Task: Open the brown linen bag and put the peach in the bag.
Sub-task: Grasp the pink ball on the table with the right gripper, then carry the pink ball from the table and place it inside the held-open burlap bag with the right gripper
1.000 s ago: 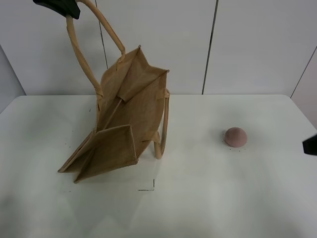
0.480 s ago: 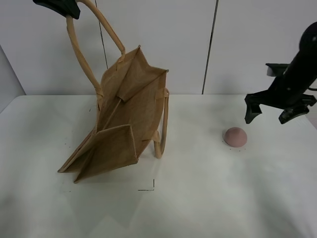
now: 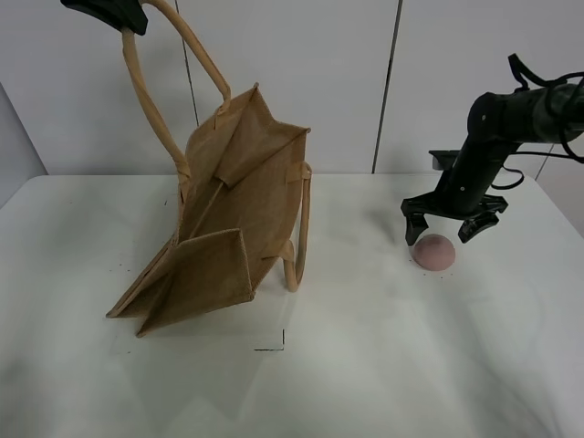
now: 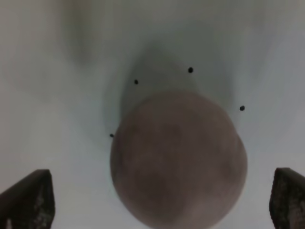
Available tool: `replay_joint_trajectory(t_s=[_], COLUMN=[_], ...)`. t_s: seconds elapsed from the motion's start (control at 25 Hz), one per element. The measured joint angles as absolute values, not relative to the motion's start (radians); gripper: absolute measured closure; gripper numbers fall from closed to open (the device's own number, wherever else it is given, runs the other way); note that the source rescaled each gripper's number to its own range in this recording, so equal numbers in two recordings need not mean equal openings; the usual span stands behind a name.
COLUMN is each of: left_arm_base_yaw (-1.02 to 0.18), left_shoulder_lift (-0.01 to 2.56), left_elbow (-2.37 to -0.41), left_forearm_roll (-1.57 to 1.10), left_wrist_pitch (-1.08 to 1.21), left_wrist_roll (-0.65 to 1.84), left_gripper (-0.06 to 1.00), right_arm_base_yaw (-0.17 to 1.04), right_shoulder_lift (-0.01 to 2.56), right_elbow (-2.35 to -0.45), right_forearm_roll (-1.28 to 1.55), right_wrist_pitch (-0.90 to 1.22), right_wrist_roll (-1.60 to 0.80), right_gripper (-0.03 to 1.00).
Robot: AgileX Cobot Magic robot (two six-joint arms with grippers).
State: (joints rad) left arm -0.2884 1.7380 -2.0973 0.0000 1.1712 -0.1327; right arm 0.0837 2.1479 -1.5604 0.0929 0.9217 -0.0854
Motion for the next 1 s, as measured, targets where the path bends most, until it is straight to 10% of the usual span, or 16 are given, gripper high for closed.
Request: replay_joint_trajectory(t_s=[0.36,0.52,0.68,1.0], left_arm_base_yaw=[-0.288,-0.288,-0.288,-0.288], left_shoulder_lift=[1.738,1.738,1.738,1.738], left_elbow=[-2.097,-2.097,-2.097,-2.097], left_forearm_roll=[0.0,0.0,0.0,0.0], left_wrist_pitch=[1.171,1.171,1.171,1.171], left_wrist_roll=[-0.133,-0.133,-0.133,-0.133], left_gripper=[0.94,0.94,0.94,0.94], right_arm_base_yaw=[0.084,0.084,0.084,0.084], right_shoulder_lift=[2.214,2.215,2.209,2.063], right_elbow=[-1.56,-1.56,-1.564,-1.647], right_forearm_roll=[0.065,0.063,0.066,0.103], right_wrist_pitch=[0.892,0.889,0.889,0.96], right_wrist_roll=[-0.048,-0.024,-0.017,-0.045], right_gripper=[0.0,0.34,0.92,0.97])
